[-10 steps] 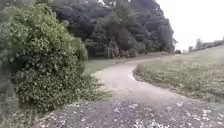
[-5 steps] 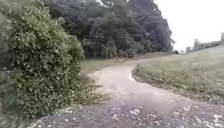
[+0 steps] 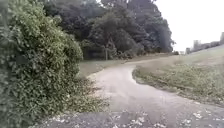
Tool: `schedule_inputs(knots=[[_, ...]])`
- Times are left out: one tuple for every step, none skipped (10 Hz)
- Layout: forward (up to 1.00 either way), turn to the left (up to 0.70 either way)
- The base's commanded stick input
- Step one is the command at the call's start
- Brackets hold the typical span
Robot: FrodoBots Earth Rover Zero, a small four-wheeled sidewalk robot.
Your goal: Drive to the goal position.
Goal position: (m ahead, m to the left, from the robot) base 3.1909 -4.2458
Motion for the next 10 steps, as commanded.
schedule_inputs(knots=[[0.45,0.00],[0.45,0.00],[0.45,0.00],[0.45,0.00],[0.45,0.00],[0.45,-0.05],[0.45,-0.10],[0.45,-0.25],[0.45,-0.23],[0.45,0.00]])
